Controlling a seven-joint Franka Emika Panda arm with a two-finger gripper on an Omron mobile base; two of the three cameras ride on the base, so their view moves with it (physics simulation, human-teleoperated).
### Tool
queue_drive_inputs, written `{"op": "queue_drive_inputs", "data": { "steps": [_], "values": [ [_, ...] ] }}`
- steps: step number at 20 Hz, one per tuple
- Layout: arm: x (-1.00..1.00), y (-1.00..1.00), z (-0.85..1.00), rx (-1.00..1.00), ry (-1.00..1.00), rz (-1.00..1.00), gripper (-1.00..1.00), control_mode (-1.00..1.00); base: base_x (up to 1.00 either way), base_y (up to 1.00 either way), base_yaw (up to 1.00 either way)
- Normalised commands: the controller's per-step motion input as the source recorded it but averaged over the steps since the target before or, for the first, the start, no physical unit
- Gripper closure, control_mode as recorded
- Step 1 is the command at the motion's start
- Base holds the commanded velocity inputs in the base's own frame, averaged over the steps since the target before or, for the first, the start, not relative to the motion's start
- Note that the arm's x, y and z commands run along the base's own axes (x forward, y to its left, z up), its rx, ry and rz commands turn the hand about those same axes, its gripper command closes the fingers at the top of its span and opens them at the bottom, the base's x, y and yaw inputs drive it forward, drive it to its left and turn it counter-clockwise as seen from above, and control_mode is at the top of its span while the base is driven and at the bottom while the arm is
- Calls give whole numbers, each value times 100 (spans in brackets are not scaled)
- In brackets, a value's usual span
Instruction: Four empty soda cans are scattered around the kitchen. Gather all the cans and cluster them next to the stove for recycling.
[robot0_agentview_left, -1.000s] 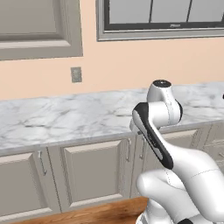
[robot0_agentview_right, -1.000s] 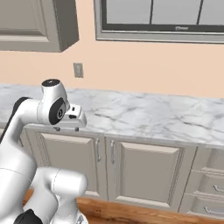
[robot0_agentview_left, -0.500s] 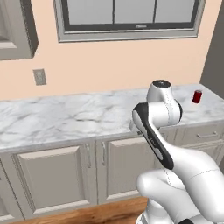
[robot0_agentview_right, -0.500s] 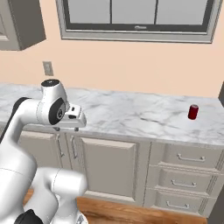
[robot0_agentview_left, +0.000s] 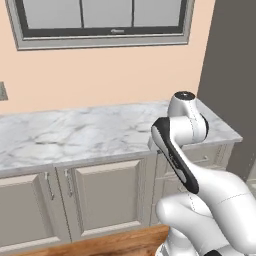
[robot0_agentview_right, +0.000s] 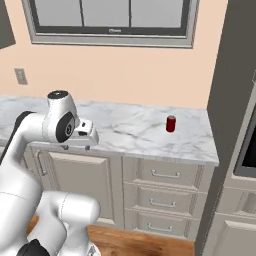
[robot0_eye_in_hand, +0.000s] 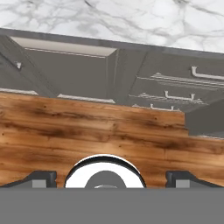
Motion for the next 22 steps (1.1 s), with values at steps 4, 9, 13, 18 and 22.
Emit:
{"op": "queue_drive_inputs", "data": {
  "steps": [4, 9, 13, 18, 22],
  "values": [
    [0, 0, 0, 0, 0, 0, -100, 100, 4, -79, -1],
    [0, 0, 0, 0, 0, 0, -100, 100, 25, -56, -3],
    [0, 0, 0, 0, 0, 0, -100, 100, 46, -35, -7],
    [0, 0, 0, 0, 0, 0, -100, 100, 59, -15, -7],
    [0, 0, 0, 0, 0, 0, -100, 100, 54, -17, -8]
  ]
}}
